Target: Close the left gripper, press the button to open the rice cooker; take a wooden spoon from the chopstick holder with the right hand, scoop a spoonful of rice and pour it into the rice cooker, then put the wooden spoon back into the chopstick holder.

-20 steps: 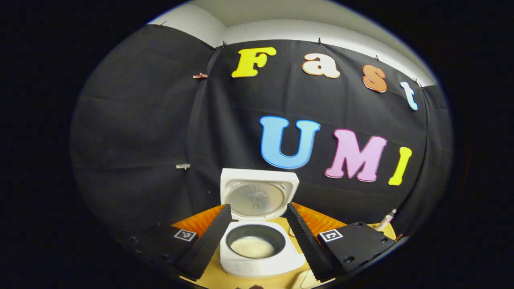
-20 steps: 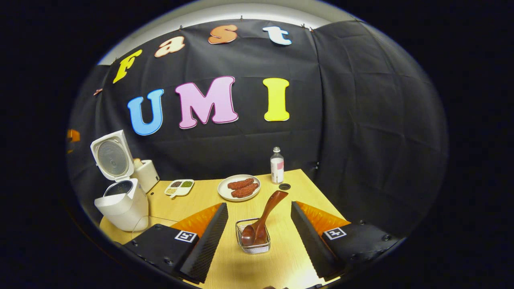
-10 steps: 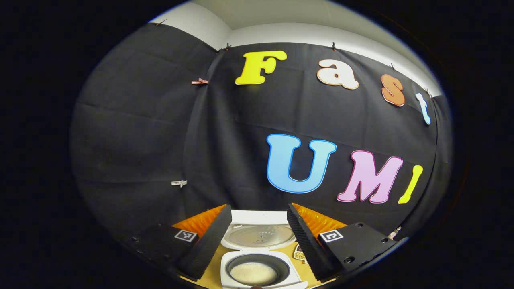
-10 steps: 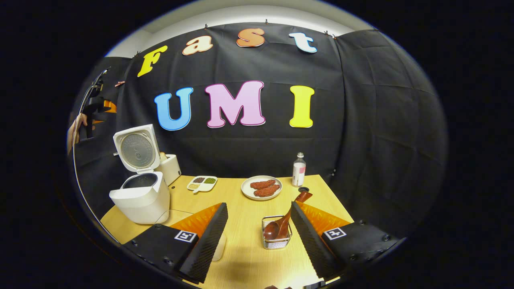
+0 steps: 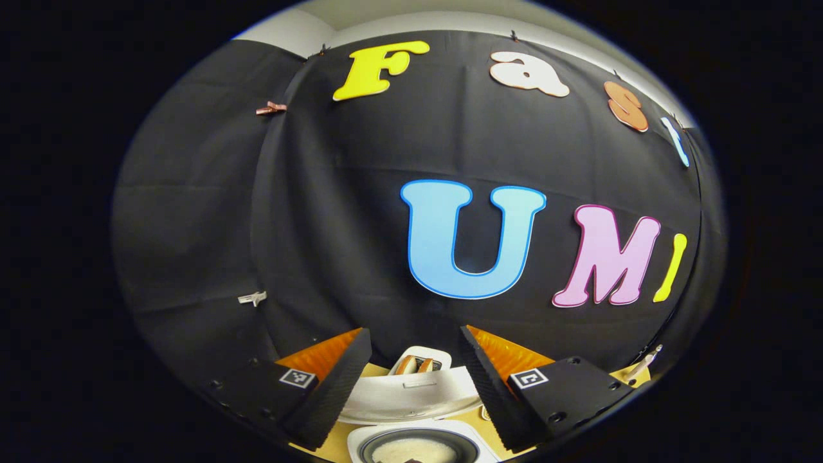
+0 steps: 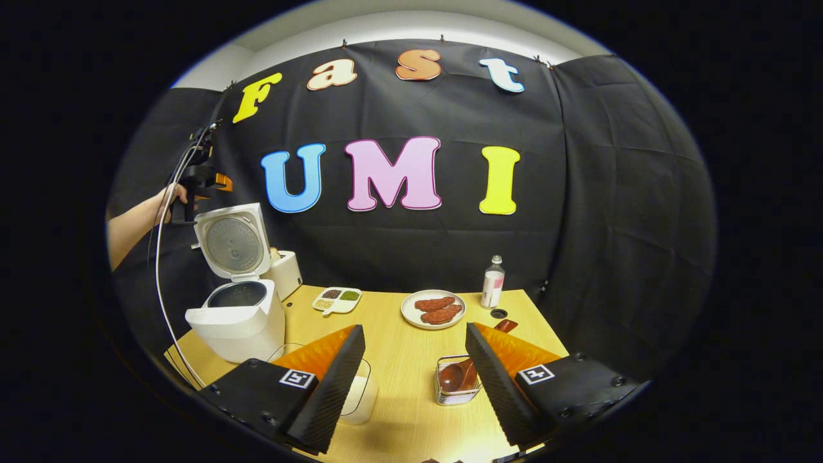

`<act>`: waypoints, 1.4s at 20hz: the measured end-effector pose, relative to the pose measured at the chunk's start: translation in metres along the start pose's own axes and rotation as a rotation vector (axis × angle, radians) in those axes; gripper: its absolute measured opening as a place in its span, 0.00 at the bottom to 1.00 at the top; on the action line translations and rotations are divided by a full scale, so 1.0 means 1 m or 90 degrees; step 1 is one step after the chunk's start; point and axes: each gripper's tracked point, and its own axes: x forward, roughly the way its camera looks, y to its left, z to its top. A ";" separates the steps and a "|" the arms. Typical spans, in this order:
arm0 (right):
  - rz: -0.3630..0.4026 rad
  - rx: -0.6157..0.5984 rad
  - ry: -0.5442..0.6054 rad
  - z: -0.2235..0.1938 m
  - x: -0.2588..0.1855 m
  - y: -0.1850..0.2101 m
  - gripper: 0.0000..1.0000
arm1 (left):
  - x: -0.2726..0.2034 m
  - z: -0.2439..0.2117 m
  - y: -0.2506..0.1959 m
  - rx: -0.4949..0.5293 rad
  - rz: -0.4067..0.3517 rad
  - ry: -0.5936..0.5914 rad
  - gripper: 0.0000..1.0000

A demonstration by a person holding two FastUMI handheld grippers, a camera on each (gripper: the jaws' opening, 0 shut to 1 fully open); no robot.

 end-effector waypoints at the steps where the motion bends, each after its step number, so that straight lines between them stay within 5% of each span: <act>1: -0.001 0.003 0.003 -0.001 0.000 0.001 0.99 | 0.009 -0.005 -0.001 -0.004 -0.001 0.013 0.94; 10: 0.001 0.019 0.012 -0.011 0.013 0.013 0.99 | 0.026 -0.052 0.002 0.012 0.024 0.128 0.96; 22: 0.037 0.046 0.015 -0.023 0.013 0.020 0.99 | -0.062 -0.104 -0.024 0.016 0.008 0.171 0.97; 28: 0.044 0.040 0.021 -0.023 0.013 0.012 0.98 | -0.103 -0.166 -0.031 -0.013 0.023 0.203 0.97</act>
